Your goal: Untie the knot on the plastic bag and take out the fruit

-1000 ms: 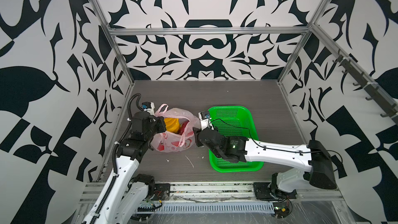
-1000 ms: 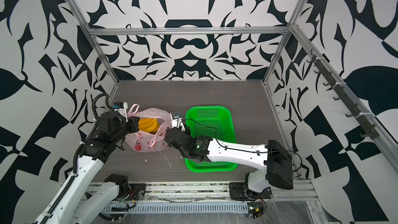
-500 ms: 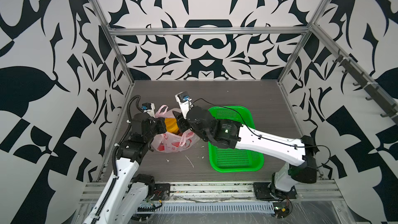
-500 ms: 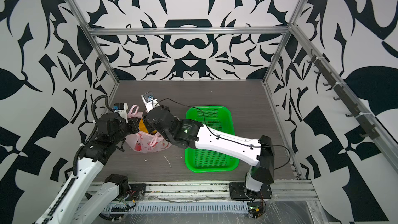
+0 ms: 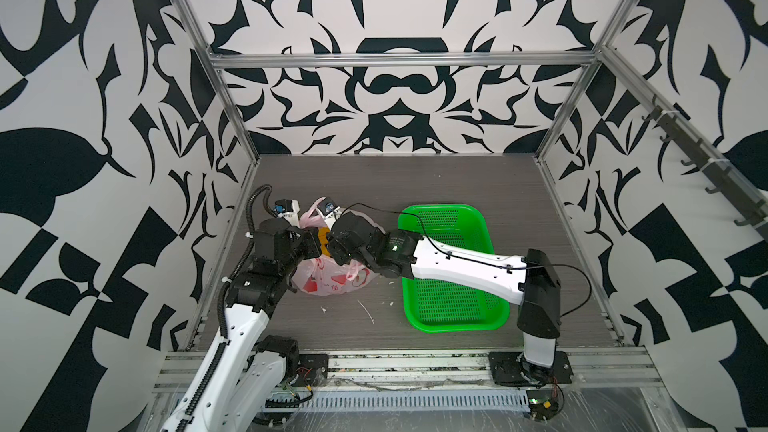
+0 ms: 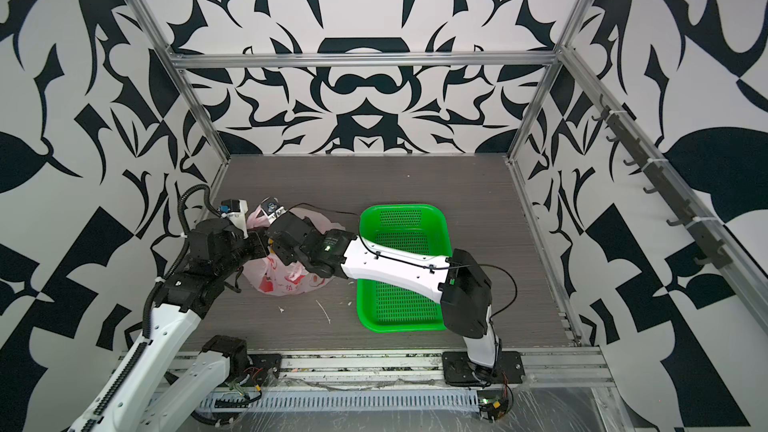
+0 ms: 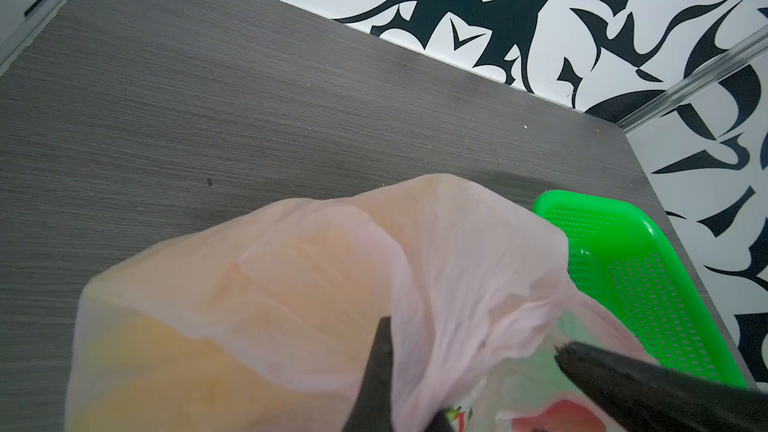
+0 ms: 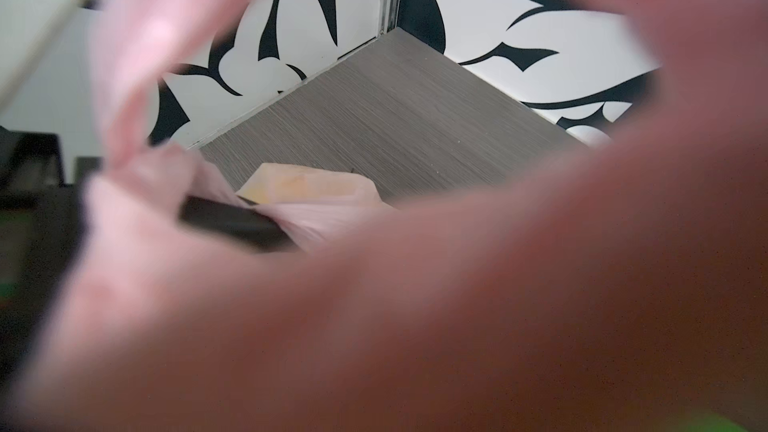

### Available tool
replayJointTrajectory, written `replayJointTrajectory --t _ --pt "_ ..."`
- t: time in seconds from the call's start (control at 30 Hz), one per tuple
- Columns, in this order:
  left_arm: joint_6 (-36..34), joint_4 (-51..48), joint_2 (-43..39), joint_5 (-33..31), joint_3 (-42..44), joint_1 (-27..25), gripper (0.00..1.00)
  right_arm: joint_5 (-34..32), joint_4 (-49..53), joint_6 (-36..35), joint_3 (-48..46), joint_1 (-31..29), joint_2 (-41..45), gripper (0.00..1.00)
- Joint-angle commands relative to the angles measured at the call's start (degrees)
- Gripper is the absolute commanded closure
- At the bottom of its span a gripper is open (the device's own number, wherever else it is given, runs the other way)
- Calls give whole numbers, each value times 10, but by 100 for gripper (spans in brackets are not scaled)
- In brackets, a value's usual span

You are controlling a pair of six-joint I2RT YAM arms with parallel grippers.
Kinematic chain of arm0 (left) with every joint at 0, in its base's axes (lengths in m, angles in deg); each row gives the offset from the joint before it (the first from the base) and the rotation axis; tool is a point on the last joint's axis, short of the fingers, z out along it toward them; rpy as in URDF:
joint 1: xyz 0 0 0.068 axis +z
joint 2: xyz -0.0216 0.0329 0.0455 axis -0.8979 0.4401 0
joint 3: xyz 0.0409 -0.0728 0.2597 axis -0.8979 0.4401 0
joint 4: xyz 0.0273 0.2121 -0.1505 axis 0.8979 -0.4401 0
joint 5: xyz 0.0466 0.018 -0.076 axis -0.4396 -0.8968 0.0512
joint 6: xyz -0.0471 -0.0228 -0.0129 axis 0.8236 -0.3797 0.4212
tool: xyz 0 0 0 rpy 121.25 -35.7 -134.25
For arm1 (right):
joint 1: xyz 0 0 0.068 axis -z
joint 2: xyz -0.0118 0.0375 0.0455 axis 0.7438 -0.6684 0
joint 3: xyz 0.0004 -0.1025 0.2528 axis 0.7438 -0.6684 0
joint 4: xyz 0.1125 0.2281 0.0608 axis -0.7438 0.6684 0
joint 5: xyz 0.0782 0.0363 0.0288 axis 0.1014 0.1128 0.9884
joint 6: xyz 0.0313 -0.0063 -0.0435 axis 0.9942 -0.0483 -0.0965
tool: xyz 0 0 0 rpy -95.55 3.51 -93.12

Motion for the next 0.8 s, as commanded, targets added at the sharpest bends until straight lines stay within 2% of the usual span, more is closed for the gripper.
replayJointTrajectory --t 0.0,0.53,0.77 --pt "0 10 -7 -7 0 1 100 6 -27 27 -34 2 24 71" --pt "-15 1 -17 -29 -12 2 100 -12 -137 134 -157 10 28 71" --pt "-3 15 -22 -12 -2 1 100 -2 -144 157 -149 10 6 69"
